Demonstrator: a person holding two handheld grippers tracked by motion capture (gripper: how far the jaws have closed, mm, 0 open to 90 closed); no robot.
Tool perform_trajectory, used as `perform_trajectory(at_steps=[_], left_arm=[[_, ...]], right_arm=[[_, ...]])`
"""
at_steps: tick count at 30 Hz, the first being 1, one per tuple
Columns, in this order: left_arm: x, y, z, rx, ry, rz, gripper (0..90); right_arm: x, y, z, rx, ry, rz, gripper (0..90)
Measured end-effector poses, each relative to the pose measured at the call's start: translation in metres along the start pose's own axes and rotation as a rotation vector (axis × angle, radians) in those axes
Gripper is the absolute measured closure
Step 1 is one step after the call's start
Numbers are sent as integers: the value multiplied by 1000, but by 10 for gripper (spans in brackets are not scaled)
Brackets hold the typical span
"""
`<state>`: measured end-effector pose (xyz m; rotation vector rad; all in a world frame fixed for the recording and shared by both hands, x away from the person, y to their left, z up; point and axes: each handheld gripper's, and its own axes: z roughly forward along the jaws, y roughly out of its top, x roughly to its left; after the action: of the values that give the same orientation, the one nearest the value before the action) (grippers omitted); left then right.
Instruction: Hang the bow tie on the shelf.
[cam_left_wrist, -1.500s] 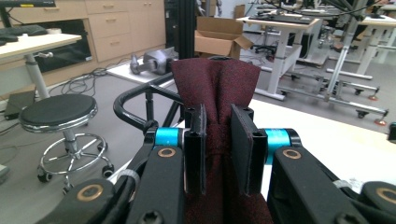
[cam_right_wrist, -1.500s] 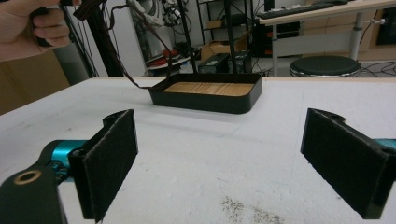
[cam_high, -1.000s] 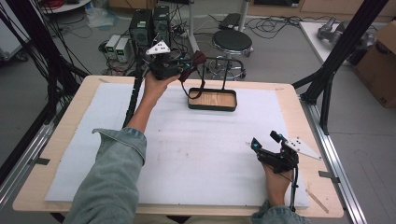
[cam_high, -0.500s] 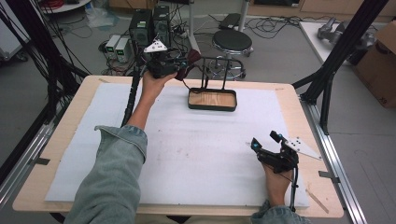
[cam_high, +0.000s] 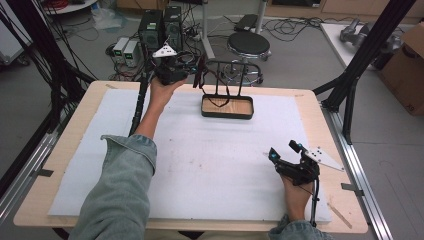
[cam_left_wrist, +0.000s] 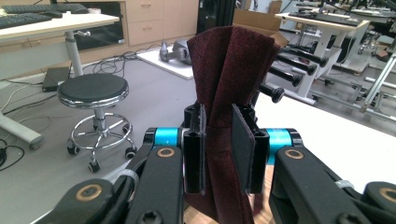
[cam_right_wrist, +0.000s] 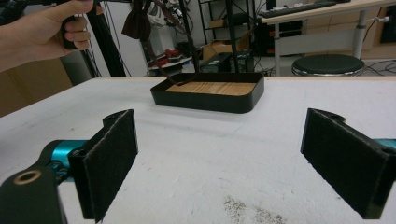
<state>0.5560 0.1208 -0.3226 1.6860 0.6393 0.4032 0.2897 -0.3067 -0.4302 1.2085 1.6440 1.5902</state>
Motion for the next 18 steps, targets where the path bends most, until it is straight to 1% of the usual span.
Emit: perform_trajectory(at_steps=[5,8,9,11,14,15,17,18], left_arm=[[1,-2,0,9,5,-4,723],[1,-4,-1,16,4,4,699],[1,-5,-2,30,10,10,694],[1,-5,-3,32,10,14,675],[2,-6,-8,37,14,29,647],[2,-6,-12,32,9,37,644],[2,-7,-15,31,14,42,632],[2,-7,-19,37,15,53,622]], right_arm=[[0,0,0,0,0,0,100],[0,0,0,0,0,0,101],[0,0,0,0,0,0,101],[0,0,0,0,-1,-1,101],[0,0,0,0,-2,-1,101],[0,0,0,0,-2,-2,100],[0,0,0,0,-2,-1,100],[0,0,0,1,-2,0,100]])
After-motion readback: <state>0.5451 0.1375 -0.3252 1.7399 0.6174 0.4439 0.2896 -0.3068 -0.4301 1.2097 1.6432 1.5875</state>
